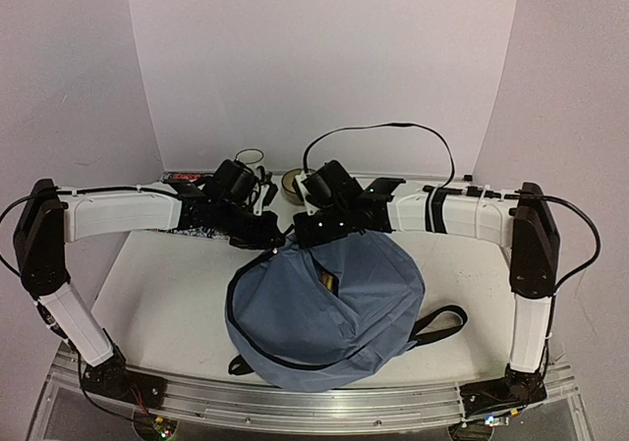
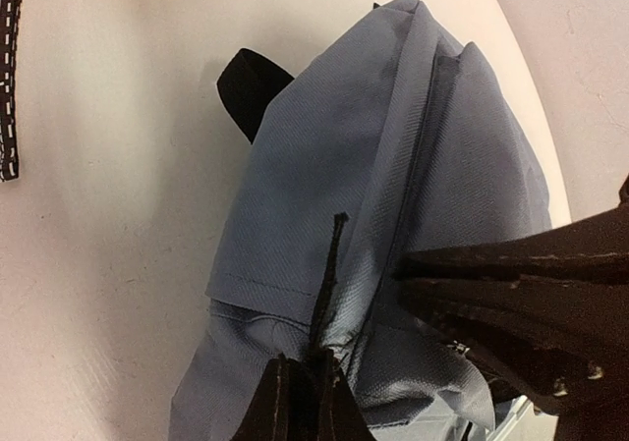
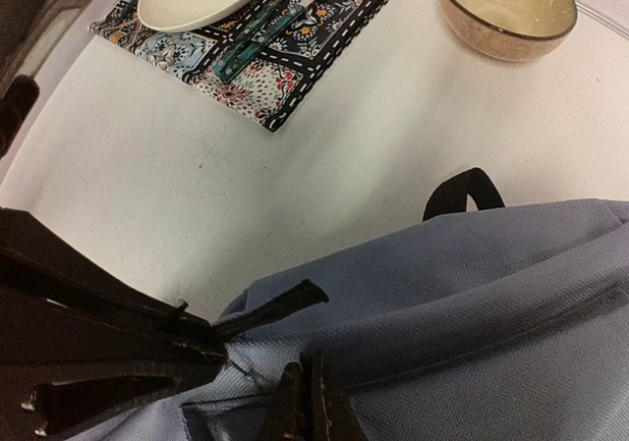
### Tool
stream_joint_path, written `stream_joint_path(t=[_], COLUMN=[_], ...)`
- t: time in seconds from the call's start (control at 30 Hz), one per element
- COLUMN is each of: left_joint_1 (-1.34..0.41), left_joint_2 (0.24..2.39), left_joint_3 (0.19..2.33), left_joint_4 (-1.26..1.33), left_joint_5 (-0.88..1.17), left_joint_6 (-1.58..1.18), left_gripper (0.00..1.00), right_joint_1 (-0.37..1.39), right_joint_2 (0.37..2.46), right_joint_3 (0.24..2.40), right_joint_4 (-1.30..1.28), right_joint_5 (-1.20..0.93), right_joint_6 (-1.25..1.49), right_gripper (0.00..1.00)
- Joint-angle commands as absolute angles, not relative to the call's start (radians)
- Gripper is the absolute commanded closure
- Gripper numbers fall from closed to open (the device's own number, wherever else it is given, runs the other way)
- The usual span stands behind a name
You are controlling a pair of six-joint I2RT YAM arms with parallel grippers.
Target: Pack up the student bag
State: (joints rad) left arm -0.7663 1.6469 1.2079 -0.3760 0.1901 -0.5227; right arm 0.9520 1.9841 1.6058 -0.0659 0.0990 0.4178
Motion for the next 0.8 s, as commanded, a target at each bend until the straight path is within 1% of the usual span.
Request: stream_joint_path(t=[0.0,0.17,0.33,0.53,0.77], left_joint_1=[-0.762,-0.742,-0.707,-0.650,-0.599], left_joint_2=[1.557,1.591,1.617,1.640,1.649], left_joint_3=[1.212,1.203,1.206,1.202,1.194], left_joint_4=[-0.268,-0.278,-0.279,-0.278,-0.277], left_joint_5=[0.091,0.024,0.010,0.045,0.039], left_joint_6=[-0.531,-0.594,-0.670,-0.781,-0.850], left_gripper=[1.00,1.00,1.00,1.00,1.00], right_joint_1=[0.948,0.951,0.965,1.004,1.035], right_joint_2=[1.850,1.739,1.635,1.594,1.525], right_joint_3=[1.540,1.408,1.243,1.101,0.967], right_joint_4=[-0.100,-0.067,0.014,0.092,0.113], right_joint_5=[0.109,0.092,0.084,0.104,0.166], right_joint_6=[0.430,0.456,0.499,0.544,0.589], right_gripper=[1.00,1.00,1.00,1.00,1.00])
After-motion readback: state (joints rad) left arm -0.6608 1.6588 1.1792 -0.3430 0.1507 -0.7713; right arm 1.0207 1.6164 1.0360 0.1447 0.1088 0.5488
